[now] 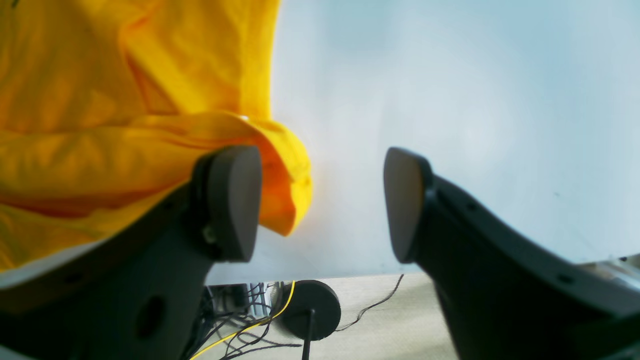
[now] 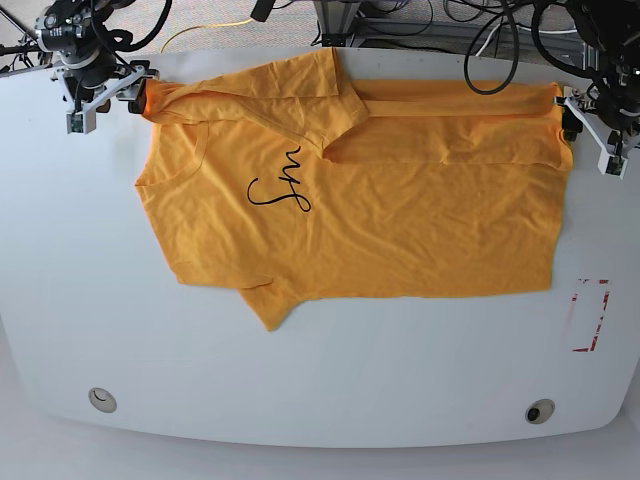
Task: Fold the T-shirt properly
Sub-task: 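Drag the shirt edge with both grippers toward the robot and release, then open both grippers and lift them off the shirt edge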
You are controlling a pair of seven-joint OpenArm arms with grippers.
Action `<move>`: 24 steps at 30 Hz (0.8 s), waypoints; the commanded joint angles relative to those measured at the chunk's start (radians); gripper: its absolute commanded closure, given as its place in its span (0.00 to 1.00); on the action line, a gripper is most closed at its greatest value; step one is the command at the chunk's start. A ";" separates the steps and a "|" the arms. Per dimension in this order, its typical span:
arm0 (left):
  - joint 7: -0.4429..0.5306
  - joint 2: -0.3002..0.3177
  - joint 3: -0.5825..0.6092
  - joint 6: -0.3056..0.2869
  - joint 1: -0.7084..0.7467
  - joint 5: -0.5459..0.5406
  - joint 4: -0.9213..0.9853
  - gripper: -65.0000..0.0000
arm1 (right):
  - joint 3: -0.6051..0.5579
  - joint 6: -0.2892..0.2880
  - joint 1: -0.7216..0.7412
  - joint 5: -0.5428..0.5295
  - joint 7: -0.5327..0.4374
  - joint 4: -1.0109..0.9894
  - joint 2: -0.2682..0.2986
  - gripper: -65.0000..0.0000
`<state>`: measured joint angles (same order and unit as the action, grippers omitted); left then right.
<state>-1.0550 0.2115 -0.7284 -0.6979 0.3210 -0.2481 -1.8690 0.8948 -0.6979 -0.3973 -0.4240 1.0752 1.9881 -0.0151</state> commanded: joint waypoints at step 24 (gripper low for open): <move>0.118 -0.059 0.051 0.000 0.088 0.085 0.085 0.32 | -0.090 0.000 0.005 0.012 0.096 0.000 0.040 0.50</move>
<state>-0.9485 0.1387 -0.6739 -0.6975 0.4122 -0.1619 -1.7721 0.8120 -0.6979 -0.3943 -0.4076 1.1866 1.9774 0.0101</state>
